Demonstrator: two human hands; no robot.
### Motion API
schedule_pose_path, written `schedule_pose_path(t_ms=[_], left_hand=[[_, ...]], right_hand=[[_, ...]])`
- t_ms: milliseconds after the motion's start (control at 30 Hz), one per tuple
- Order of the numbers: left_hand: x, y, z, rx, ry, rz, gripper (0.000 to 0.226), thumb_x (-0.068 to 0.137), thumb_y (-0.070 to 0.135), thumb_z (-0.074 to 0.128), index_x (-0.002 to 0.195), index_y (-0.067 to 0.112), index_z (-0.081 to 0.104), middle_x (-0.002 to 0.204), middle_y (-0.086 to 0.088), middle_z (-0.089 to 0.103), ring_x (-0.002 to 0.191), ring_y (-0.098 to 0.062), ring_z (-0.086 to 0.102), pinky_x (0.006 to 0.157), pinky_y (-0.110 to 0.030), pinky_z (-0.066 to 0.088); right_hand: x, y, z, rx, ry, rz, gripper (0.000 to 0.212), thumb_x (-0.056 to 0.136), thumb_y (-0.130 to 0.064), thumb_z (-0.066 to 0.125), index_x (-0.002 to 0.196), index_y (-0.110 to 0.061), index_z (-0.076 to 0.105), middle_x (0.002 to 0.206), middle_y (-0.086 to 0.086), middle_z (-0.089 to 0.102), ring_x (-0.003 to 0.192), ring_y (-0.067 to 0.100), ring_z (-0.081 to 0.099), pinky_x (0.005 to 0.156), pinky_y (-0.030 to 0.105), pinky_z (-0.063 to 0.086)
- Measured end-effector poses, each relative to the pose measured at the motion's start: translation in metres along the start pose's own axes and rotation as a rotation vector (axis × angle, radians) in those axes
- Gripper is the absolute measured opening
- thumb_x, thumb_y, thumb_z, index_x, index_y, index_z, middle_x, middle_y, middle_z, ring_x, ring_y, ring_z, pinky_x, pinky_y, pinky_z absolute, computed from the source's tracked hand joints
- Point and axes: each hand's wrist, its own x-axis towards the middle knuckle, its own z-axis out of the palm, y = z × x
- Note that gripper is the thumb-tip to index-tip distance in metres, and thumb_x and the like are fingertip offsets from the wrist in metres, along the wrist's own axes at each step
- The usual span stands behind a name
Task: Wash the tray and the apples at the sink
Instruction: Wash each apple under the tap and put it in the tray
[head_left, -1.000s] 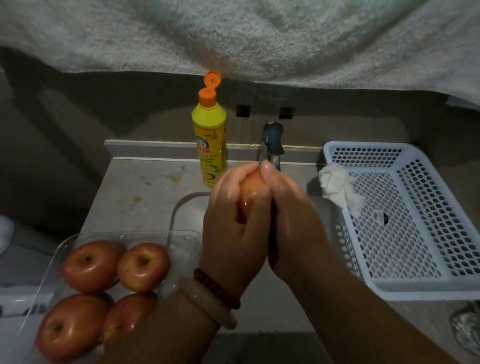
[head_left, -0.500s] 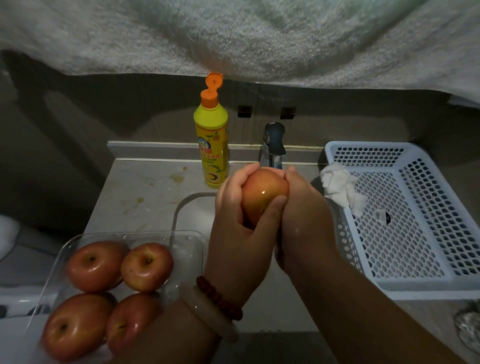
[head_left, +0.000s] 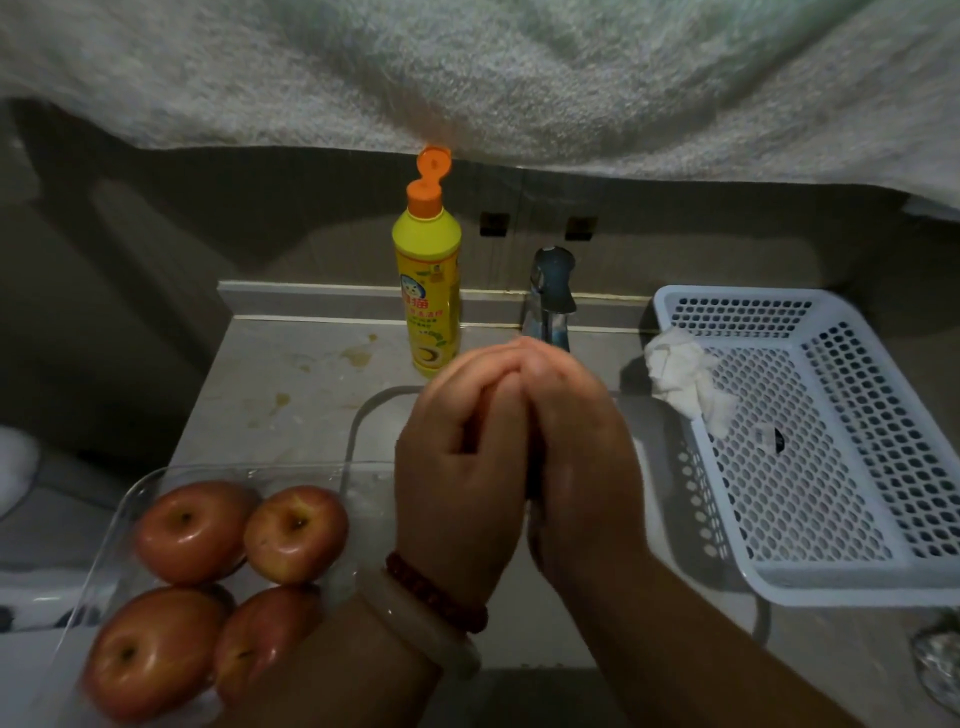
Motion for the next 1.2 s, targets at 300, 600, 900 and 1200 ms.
schedule_pose_path(t_ms=[300, 600, 900, 1200], left_hand=[[0.014, 0.002, -0.003, -0.621, -0.391, -0.587, 0.031, 0.097, 0.046, 0.044, 0.099, 0.018, 0.057, 0.087, 0.002, 0.064, 0.08, -0.009, 0.063, 0.07, -0.017, 0.052], [-0.001, -0.007, 0.01, -0.035, -0.062, -0.144, 0.025, 0.104, 0.018, 0.034, 0.122, 0.03, 0.047, 0.115, 0.026, 0.048, 0.112, 0.019, 0.045, 0.088, 0.0, 0.037], [-0.003, 0.004, 0.016, -0.356, -0.084, -0.474, 0.021, 0.091, 0.04, 0.049, 0.109, 0.036, 0.059, 0.107, 0.01, 0.064, 0.093, 0.003, 0.062, 0.07, -0.016, 0.054], [-0.002, 0.009, 0.026, -0.365, -0.082, -0.501, 0.015, 0.084, 0.056, 0.058, 0.099, 0.058, 0.056, 0.098, 0.04, 0.058, 0.093, 0.013, 0.059, 0.066, -0.014, 0.053]], right_hand=[[0.004, 0.009, -0.011, -0.664, 0.021, -0.734, 0.03, 0.096, -0.031, 0.044, 0.114, -0.01, 0.058, 0.114, 0.003, 0.058, 0.106, 0.011, 0.056, 0.089, 0.031, 0.05], [0.006, -0.009, -0.008, 0.086, -0.047, 0.13, 0.036, 0.075, -0.04, 0.066, 0.11, -0.032, 0.063, 0.112, -0.009, 0.064, 0.101, 0.016, 0.066, 0.074, 0.041, 0.06], [0.005, -0.006, -0.015, -0.196, 0.108, -0.038, 0.023, 0.097, -0.049, 0.044, 0.113, -0.048, 0.059, 0.112, -0.032, 0.056, 0.102, -0.007, 0.057, 0.086, 0.037, 0.057], [0.012, -0.011, -0.019, -0.043, 0.194, 0.056, 0.02, 0.097, -0.037, 0.048, 0.104, -0.045, 0.065, 0.108, -0.02, 0.061, 0.1, 0.008, 0.061, 0.079, 0.035, 0.059]])
